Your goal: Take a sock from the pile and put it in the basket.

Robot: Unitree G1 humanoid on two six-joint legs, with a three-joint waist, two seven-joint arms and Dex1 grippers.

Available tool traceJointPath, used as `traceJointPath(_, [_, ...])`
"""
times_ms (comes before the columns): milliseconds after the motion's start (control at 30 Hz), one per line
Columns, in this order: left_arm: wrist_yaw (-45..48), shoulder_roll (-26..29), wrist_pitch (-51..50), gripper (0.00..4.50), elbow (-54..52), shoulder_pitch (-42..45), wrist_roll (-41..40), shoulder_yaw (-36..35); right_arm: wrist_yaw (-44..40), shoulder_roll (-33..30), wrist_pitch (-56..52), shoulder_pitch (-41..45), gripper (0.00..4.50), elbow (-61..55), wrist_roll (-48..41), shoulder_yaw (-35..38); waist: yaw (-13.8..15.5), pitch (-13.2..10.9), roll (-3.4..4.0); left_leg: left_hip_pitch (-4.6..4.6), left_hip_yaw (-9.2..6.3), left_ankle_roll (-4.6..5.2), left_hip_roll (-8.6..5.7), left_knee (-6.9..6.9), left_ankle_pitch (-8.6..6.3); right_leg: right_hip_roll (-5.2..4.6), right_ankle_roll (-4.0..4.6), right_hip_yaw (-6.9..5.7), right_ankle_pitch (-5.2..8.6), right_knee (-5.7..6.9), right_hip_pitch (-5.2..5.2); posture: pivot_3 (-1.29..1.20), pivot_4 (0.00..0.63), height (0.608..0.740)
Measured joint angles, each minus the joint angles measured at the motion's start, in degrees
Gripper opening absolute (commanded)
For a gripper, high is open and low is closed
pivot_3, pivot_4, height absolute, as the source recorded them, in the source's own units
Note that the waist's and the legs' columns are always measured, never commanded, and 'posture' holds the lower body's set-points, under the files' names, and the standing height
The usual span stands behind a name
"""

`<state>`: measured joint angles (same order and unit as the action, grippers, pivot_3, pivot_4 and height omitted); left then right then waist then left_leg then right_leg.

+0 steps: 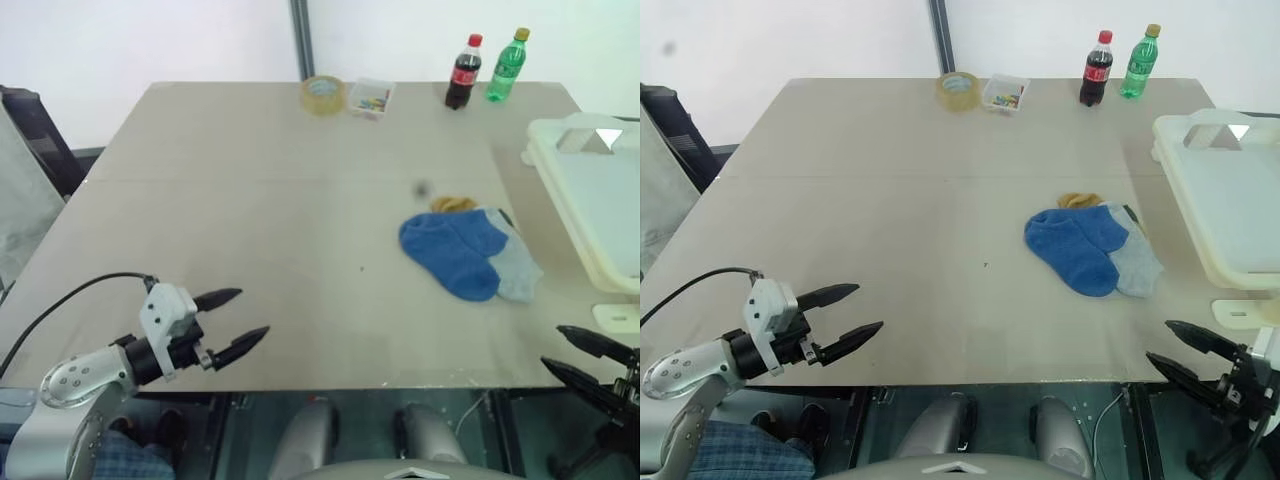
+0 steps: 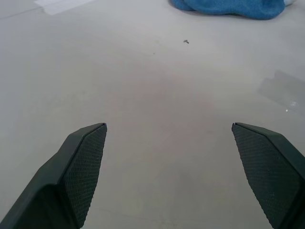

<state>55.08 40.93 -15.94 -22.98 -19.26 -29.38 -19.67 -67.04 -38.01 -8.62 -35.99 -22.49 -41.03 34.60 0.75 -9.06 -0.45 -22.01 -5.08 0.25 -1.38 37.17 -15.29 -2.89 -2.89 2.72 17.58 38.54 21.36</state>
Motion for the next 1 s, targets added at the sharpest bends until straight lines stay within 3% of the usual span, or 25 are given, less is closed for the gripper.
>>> traceJointPath(400, [0.65, -0.85, 0.33, 4.5, 0.57, 0.2, -0.29, 0.09, 0.79, -0.36, -1.23, 2.97, 2.95, 0.04, 0.18, -0.39, -0.01, 0.0, 0.0, 0.01, 0.0, 0.0, 0.0, 0.0, 0.0, 0.0, 0.0, -0.01, 0.0, 0.01, 0.0, 0.0, 0.15, 0.74])
traceJointPath(600, [4.91, -0.27, 0.19, 4.5, 0.41, 1.12, -5.56, -0.49, 2.8, -0.59, -2.14, 6.43, 2.95, -0.27, 1.98, -3.9, -0.06, 0.0, 0.0, 0.0, 0.0, 0.0, -0.01, 0.01, 0.0, 0.01, 0.0, -0.02, 0.0, 0.01, 0.0, 0.0, 0.15, 0.74])
traceJointPath(733, [13.83, 5.06, -2.11, 4.5, 3.85, 5.51, -13.77, -5.14, 10.5, -2.42, -6.61, 25.33, 2.95, -0.73, 7.3, -15.03, -1.47, -0.25, -0.02, 0.12, 0.12, -0.03, 0.12, 0.16, 0.03, 0.07, 0.14, -0.1, -0.1, 0.22, 0.02, 0.0, 0.15, 0.74])
traceJointPath(1000, [23.41, 8.87, -1.72, 4.5, 8.67, 8.71, -15.5, -7.54, 27.1, 1.32, -22.63, 53.29, 2.95, 3.43, 21.11, -35.4, -1.52, -0.29, 0.04, -0.26, 0.0, -0.2, 0.09, 0.08, 0.11, 0.13, 0.16, -0.37, -0.1, 0.18, 0.37, 0.0, 0.15, 0.74])
